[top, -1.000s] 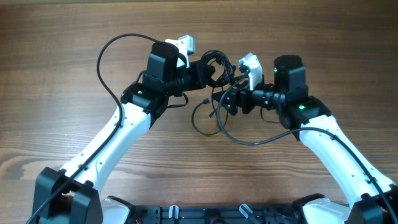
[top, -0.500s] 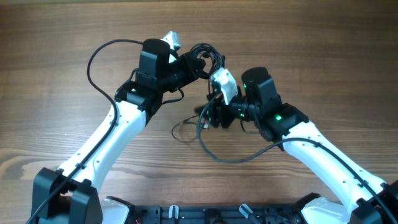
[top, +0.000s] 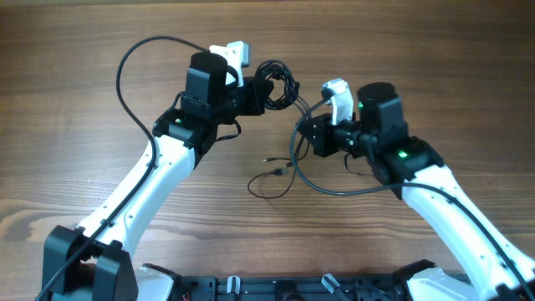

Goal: Untangle cables

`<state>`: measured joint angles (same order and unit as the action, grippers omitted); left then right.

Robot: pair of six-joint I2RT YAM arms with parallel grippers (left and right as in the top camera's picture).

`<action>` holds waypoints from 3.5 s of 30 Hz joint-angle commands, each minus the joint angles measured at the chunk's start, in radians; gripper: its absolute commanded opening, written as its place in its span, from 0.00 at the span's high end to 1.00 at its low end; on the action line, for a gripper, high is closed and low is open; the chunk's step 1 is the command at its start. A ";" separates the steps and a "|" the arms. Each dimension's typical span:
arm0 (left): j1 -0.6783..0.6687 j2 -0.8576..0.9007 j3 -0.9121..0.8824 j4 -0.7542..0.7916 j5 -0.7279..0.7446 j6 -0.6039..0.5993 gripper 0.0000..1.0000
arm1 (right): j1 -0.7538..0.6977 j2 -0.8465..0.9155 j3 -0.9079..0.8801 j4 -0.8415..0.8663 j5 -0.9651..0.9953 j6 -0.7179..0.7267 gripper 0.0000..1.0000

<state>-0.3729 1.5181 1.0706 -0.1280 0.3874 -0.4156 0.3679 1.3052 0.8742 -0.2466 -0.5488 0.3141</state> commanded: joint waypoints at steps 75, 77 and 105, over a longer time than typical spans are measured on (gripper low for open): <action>0.144 -0.015 0.009 -0.191 1.190 0.670 0.96 | -0.517 -0.196 0.009 -0.130 -0.432 -0.366 0.00; 0.139 -0.015 0.009 -0.191 1.190 0.642 0.96 | -0.519 -0.143 0.003 -0.129 -0.568 -0.453 0.00; -0.002 -0.015 0.009 -0.187 1.189 0.609 0.96 | -0.162 0.159 0.003 0.406 -0.576 -0.140 0.00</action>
<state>-0.3515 1.5070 1.0863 -0.3176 1.5475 0.1967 0.1654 1.4456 0.8722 0.0990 -1.1851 0.0666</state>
